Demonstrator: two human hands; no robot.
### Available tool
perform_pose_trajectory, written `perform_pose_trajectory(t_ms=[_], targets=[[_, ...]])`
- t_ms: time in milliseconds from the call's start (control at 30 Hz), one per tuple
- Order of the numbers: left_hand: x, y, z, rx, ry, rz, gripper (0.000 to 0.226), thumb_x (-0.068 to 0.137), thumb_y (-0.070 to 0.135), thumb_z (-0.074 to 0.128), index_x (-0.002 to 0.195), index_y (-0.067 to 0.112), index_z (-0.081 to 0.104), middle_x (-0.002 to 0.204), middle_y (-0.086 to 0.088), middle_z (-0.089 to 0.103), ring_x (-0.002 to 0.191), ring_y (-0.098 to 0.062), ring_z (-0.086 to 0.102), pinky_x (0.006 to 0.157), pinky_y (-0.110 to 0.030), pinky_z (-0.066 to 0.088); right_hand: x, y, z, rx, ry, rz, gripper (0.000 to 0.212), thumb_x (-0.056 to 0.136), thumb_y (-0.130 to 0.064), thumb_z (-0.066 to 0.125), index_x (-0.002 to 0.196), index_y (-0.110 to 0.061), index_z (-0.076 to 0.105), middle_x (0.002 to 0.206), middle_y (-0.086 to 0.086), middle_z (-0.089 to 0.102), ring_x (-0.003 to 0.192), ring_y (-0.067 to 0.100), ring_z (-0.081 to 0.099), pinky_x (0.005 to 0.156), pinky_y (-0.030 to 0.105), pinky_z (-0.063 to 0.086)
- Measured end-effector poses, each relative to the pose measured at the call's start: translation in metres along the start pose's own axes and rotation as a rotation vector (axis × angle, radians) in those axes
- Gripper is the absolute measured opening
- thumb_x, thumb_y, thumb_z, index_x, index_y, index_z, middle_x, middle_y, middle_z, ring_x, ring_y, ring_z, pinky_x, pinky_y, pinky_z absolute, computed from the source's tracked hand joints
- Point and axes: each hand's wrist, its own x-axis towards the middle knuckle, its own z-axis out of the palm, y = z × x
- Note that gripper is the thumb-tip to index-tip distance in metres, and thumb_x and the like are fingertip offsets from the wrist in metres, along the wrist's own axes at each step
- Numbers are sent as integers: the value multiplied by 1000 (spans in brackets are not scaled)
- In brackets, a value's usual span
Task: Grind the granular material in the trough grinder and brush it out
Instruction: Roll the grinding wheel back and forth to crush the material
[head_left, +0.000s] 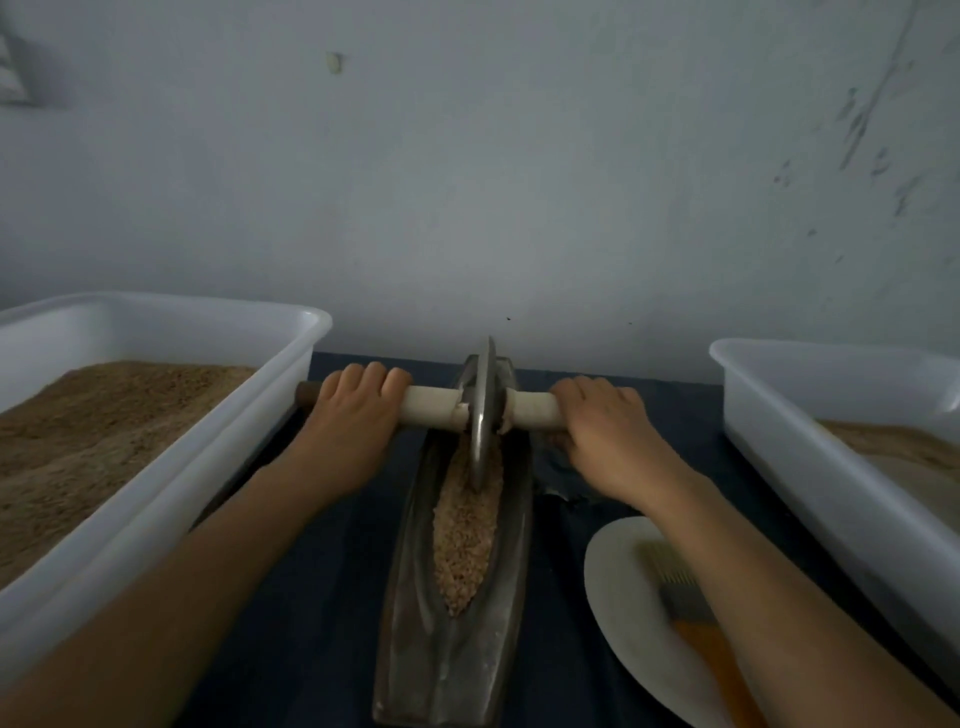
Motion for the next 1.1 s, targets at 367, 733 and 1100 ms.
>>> perform_pose_trajectory(t_ms=[367,733,1100], targets=[[-10,-6,-31,-31,-360,69,38,94,36,48,126,22,32,125,2,47,112,-13,48,96,-27,37,-14,-13,-37,73,-345,-51,19,95,-29,49,104,-15,40,103,2,49,92,21,46,71,32,28],[-18,-6,-69,-186,-776,126,23,95,31,49,105,31,28,92,14,43,80,-2,45,75,-18,35,-30,-16,-67,185,-659,-116,26,94,-40,50,90,-21,33,79,-8,38,66,2,36,53,17,27],[1,-1,-4,-20,-36,18,37,93,30,49,127,20,38,122,-1,45,110,-19,43,97,-30,30,-4,0,-3,11,-35,-23,23,92,-24,50,112,-14,45,110,5,51,101,24,46,72,33,24]])
